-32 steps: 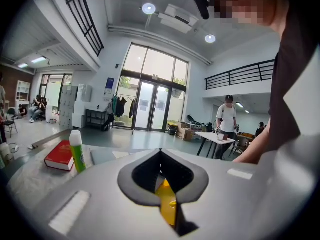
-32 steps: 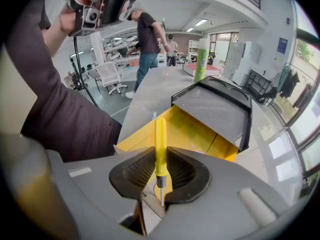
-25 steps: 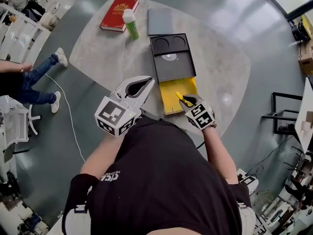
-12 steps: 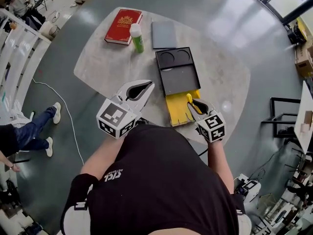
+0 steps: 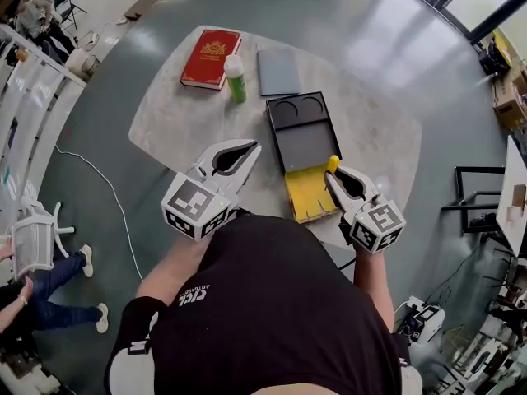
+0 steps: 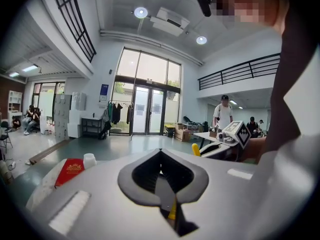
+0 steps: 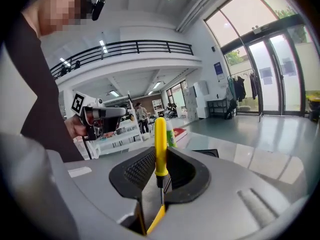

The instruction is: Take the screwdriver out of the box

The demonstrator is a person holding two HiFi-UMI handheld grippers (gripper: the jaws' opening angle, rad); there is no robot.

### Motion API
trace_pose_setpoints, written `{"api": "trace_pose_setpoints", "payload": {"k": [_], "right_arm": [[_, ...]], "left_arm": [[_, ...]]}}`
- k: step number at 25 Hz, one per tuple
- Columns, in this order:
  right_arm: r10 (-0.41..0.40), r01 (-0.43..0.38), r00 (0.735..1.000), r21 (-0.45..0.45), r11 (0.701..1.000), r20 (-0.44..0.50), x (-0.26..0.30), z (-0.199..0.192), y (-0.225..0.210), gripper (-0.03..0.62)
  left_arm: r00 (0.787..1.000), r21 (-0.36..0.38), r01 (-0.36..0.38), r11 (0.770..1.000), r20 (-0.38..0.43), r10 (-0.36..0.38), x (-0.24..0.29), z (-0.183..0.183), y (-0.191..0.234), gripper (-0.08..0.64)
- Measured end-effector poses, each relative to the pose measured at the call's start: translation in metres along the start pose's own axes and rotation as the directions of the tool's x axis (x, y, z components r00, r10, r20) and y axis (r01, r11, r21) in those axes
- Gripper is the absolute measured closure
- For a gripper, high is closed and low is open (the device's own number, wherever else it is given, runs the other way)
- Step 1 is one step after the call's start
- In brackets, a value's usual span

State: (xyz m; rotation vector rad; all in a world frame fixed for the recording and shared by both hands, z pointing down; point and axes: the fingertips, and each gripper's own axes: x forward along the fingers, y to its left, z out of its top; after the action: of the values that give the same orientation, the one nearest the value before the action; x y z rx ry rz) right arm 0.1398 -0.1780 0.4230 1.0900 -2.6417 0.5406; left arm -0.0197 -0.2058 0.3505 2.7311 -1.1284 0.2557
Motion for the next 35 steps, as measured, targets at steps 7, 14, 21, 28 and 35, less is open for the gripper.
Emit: {"api": "trace_pose_setpoints", "payload": {"k": [7,14,21,28,35], "right_arm": [[0.045,-0.053,0.986,0.041,0.998,0.161,-0.018,0.055,0.018,0.512],[0.087,-0.093,0.947,0.006,0.996,0.308,-0.044,0.098,0.040,0.511],[0.101,-0.091,0.922,-0.043,0.995,0.375,-0.061,0.113,0.050,0.512],[0.106,-0.076,0.920,-0.092,0.993,0.378,-0.063,0.118,0.056,0.512],[0.115,-0.092,0.922,-0.080,0.993,0.371,-0.059,0.116,0.058,0.512]], "left_arm": [[0.999,0.003,0.034,0.999,0.029,-0.034,0.002,0.015,-0.005,0.558],[0.995,-0.004,0.061,0.998,0.082,-0.061,-0.004,0.040,-0.015,0.558],[0.996,0.016,0.044,0.999,0.082,-0.046,-0.006,0.042,-0.016,0.557],[0.995,0.030,0.035,0.999,0.091,-0.037,-0.008,0.045,-0.016,0.557],[0.996,0.036,0.041,0.999,0.084,-0.044,-0.010,0.041,-0.019,0.558]]}}
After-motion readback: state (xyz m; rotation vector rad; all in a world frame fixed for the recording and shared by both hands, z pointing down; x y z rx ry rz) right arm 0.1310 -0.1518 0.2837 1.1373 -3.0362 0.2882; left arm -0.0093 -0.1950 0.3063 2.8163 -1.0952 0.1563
